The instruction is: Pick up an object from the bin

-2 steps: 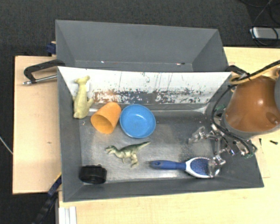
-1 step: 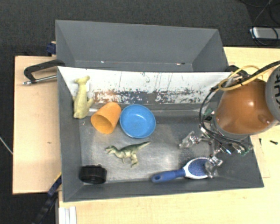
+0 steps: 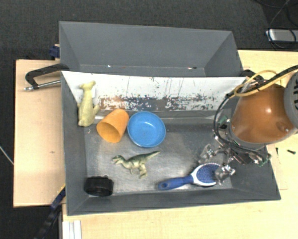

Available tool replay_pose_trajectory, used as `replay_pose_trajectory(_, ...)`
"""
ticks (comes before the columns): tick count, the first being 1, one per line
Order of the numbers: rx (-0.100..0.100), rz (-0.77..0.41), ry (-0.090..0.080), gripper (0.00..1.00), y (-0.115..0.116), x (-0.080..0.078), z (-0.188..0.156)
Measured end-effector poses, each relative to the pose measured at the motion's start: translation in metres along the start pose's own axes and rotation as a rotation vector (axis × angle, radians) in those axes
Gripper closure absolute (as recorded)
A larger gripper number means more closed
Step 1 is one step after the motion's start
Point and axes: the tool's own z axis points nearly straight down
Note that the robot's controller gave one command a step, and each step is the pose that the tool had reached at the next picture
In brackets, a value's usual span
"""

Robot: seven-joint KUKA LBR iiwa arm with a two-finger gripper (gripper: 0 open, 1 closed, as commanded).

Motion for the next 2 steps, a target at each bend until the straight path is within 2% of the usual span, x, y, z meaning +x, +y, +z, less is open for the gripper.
replay_pose_trajectory(1, 0.001, -0.023, -0.019, 1.00, -0.030, 0.005, -0.104)
replay_pose_trajectory(2, -0.001, -0.003, -0.019, 1.00, -0.034, 0.002, -0.164)
